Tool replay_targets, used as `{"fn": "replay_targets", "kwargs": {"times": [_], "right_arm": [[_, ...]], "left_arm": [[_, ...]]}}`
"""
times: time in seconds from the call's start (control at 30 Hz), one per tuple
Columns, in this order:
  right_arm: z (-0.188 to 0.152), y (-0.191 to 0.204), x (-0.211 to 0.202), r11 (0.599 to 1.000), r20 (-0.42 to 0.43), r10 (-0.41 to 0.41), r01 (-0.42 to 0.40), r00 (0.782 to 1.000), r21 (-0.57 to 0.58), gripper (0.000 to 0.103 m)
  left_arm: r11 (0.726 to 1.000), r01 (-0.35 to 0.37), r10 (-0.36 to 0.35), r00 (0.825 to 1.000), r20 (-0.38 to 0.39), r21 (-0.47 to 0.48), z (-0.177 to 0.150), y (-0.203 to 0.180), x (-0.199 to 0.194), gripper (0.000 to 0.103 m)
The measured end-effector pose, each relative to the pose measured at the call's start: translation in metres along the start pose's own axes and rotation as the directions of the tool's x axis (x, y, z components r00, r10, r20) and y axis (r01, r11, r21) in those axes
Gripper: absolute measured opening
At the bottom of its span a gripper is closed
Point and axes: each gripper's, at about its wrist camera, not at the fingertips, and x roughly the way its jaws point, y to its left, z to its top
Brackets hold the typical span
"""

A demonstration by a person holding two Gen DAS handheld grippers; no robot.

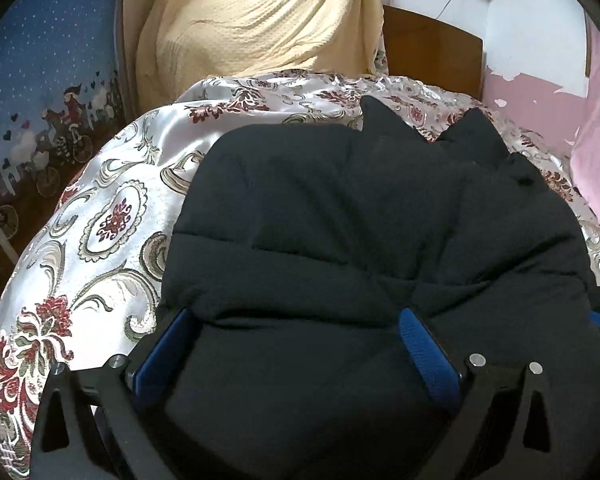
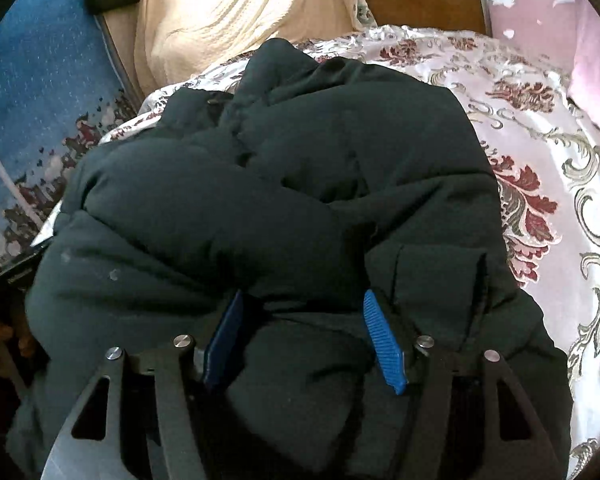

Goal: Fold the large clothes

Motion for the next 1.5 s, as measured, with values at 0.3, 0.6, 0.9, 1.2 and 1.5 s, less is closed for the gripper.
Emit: {"fn": "replay_targets", "kwargs": {"times": [0.3,0.6,0.9,1.2,1.5], "right_arm": [[0.002,0.000,0.003,1.000,-0.009,0.014,-0.014,1.000,0.024,0.059],[0.073,0.020,-0.035,0.998,-0.049,-0.004,0.002,0.999,-0.057,0.083],[0.185,0.048,0.017,0.993,0.028,-0.121,0.122,0.992,-0.010,0.084],[0.241,0.057,0.095,0.986,0.057,-0.105,0.097,0.993,0.133,0.081],[0.225,0.062,0.088,0.990,0.064,-0.123,0.119,0.990,0.072,0.018]], "left_arm": [[0.996,0.082,-0.084,0.996,-0.036,-0.047,0.005,0.015,-0.008,0.103],[0.972,0.234,-0.233,0.970,-0.073,0.014,0.084,0.023,-0.028,0.103],[0.952,0.288,-0.297,0.951,-0.091,-0.100,0.167,0.005,0.057,0.103],[0.931,0.288,-0.321,0.938,-0.129,-0.223,0.209,-0.019,0.134,0.080],[0.930,0.338,-0.352,0.932,-0.083,-0.147,0.200,-0.033,0.106,0.008]]}}
